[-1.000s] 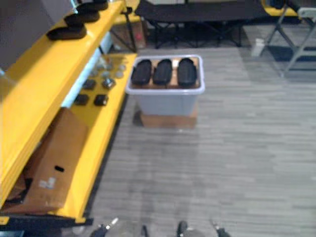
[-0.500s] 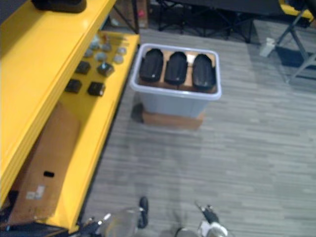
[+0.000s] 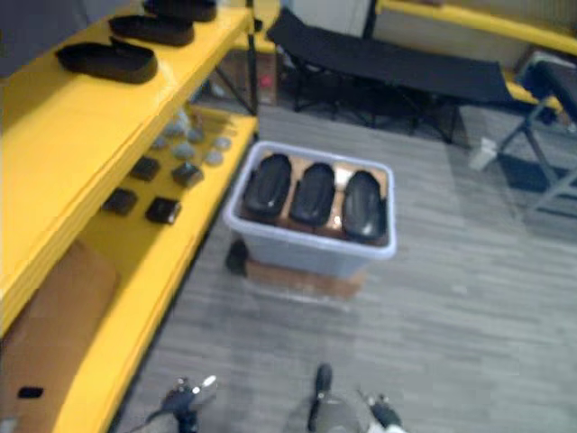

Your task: Walk over and take plastic housings, then place them on the shelf

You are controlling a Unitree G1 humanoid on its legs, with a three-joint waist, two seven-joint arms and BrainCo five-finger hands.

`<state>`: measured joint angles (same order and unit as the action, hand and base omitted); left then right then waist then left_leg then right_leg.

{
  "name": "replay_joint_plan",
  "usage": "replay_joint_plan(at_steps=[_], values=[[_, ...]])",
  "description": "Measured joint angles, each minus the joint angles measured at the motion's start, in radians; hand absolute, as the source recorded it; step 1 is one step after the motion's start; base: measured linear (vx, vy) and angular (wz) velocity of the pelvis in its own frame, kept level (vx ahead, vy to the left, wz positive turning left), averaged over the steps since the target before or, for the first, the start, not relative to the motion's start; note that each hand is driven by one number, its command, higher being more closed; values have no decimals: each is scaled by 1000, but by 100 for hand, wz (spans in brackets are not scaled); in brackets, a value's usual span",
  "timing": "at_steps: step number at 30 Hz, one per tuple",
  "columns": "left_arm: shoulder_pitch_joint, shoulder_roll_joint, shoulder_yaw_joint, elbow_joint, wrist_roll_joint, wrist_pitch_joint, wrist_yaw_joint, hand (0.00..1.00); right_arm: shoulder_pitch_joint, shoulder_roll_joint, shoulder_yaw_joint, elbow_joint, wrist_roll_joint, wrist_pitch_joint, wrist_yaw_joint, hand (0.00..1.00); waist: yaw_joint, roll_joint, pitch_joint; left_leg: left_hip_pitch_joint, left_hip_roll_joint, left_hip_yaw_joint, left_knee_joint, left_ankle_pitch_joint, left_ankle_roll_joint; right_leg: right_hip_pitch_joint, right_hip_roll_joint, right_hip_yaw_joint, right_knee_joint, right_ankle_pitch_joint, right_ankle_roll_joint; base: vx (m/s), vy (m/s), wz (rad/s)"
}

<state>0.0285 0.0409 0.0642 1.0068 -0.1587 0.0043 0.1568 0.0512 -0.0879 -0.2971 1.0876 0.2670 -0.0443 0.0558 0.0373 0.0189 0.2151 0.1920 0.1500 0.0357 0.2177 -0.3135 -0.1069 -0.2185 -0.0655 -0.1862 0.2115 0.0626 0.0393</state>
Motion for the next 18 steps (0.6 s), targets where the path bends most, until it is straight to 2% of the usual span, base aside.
replay_joint_plan(at_steps=[1, 3, 4, 5, 7, 8, 10, 11, 12, 13, 14, 15, 16, 18], values=[[-1, -10, 1, 10, -3, 0, 4, 0, -1, 1, -6, 5, 20, 1, 8, 0, -2, 15, -2, 1, 14, -5, 6, 31, -29, -9, 7, -8, 45, -56, -8, 169, -226, 10], [0, -8, 2, 18, -20, 3, 16, 0, -1, 1, 0, 13, 26, 1, 8, 0, -1, 9, 0, -5, 20, -5, 55, 57, -34, -8, 8, -10, 85, -105, -22, 140, -206, 6], [1, -9, 4, 19, -29, 4, 23, 0, 0, -2, 4, 22, 27, 1, 7, 0, 0, 6, -1, -30, 29, -10, 129, 74, -59, 4, 14, -10, 94, -128, -30, 105, -154, -2], [1, -9, 4, 19, -30, 3, 25, 0, 1, -3, 6, 22, 33, 1, 7, 0, 0, 7, -3, -52, 34, -15, 180, 84, -63, 14, 18, -13, 89, -134, -33, 134, -174, 5], [1, -9, 25, 16, -42, -5, 39, 0, 8, -9, 6, 38, 32, 1, 7, 0, 1, 9, -4, -160, 54, -29, 408, 159, -108, 76, 33, -22, 33, -139, -36, 132, -106, 8], [2, -12, 37, 16, -42, -10, 40, 0, 12, -11, 6, 41, 31, 1, 7, 0, 3, 12, -5, -182, 59, -26, 461, 164, -111, 97, 34, -26, 15, -138, -37, 168, -40, 15], [5, -12, 43, 13, -46, -24, 43, 0, 26, -14, 5, 42, 19, 0, 7, 0, 2, 16, -7, -257, 64, 24, 557, 97, -92, 176, 32, -38, -50, -131, -42, 206, 19, 18], [5, -11, 43, 11, -46, -26, 46, 0, 32, -13, 5, 42, 19, -1, 7, 0, 4, 15, -7, -271, 61, 41, 546, 77, -86, 196, 30, -39, -67, -125, -41, 98, 108, 5], [8, -10, 43, 2, -43, -30, 48, 0, 30, -12, 7, 42, 22, -1, 7, 0, 7, 11, -5, -284, 40, 68, 465, 58, -65, 226, 17, -42, -93, -112, -22, -64, 170, -3], [12, -8, 42, -4, -37, -38, 49, 0, 23, -12, 11, 41, 35, -3, 6, 0, 7, 8, -4, -283, 11, 81, 309, 58, -53, 245, -1, -39, -108, -105, -9, -153, 199, -7], [12, -9, 42, -4, -36, -41, 49, 0, 20, -14, 15, 40, 37, -4, 5, 0, 6, 9, -4, -281, -3, 81, 218, 68, -48, 250, -8, -36, -114, -105, 1, -194, 250, -11], [11, -9, 45, -4, -38, -46, 47, 0, 11, -15, 21, 41, 37, -5, 1, 0, 9, 5, 2, -278, -29, 88, 99, 124, 7, 255, -29, -19, -120, -118, 24, -26, 273, -9], [13, -3, 46, -4, -36, -49, 46, 0, 12, 0, 31, 39, 34, -5, -8, 0, 18, -5, -8, -245, -67, 108, 34, 139, 26, 255, -53, -3, -134, -107, 52, 84, 278, -6], [9, 17, 50, -5, -37, -51, 44, 0, 5, 11, 52, 36, 29, -3, -13, 0, 20, -33, -9, -247, -91, 125, 37, 139, 45, 262, -67, -1, -162, -94, 54, 209, 198, -9]])
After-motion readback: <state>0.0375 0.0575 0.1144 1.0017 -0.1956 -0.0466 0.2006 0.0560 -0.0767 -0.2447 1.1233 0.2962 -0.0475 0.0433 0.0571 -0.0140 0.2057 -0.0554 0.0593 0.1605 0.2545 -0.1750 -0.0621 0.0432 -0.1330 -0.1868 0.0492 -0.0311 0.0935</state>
